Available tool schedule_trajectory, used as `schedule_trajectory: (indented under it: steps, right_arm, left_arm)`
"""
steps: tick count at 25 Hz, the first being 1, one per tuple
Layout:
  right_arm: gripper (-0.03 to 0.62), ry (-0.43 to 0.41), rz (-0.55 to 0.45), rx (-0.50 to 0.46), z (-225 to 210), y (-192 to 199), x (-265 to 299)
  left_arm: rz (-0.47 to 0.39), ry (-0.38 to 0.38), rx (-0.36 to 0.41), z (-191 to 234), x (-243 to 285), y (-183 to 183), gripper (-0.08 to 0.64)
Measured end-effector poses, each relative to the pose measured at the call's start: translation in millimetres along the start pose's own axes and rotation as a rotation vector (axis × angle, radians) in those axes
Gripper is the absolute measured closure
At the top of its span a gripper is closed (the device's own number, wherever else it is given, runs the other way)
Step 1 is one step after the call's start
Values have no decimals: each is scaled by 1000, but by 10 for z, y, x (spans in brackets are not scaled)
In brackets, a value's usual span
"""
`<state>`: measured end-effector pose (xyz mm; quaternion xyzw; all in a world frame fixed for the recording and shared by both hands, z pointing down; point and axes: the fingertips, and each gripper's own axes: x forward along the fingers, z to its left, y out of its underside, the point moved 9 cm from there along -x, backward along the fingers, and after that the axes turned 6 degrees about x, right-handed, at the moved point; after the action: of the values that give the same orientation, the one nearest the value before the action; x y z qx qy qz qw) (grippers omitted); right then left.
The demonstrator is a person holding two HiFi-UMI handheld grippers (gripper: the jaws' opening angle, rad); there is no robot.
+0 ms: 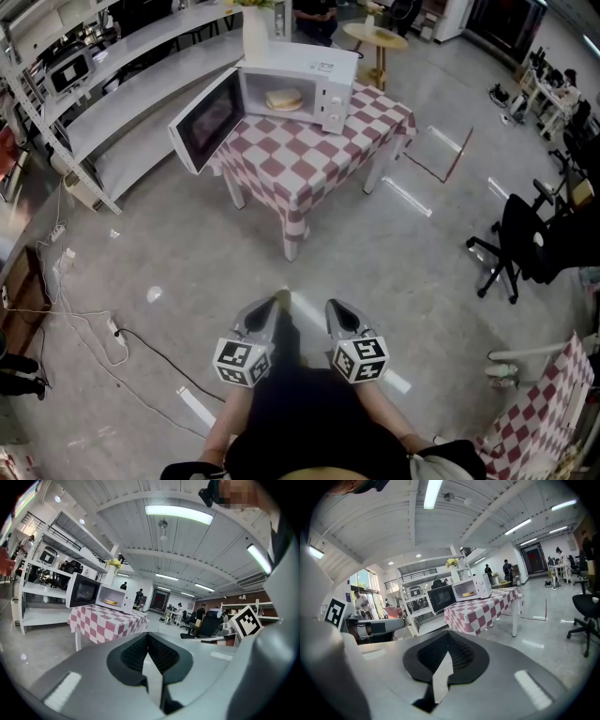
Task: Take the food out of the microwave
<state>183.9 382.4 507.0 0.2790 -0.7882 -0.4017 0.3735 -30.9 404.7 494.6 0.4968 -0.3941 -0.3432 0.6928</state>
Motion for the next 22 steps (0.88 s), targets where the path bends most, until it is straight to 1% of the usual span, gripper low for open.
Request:
schedule_trajectory:
  steps: [6, 22]
  right_arm:
    - [592, -1, -15, 4, -29, -101, 162]
    - [592, -7, 12, 16, -167, -461, 742]
  left_arm:
    - [1, 0, -1, 128, 159, -53, 549]
    - [11, 1, -22, 528, 710, -301, 549]
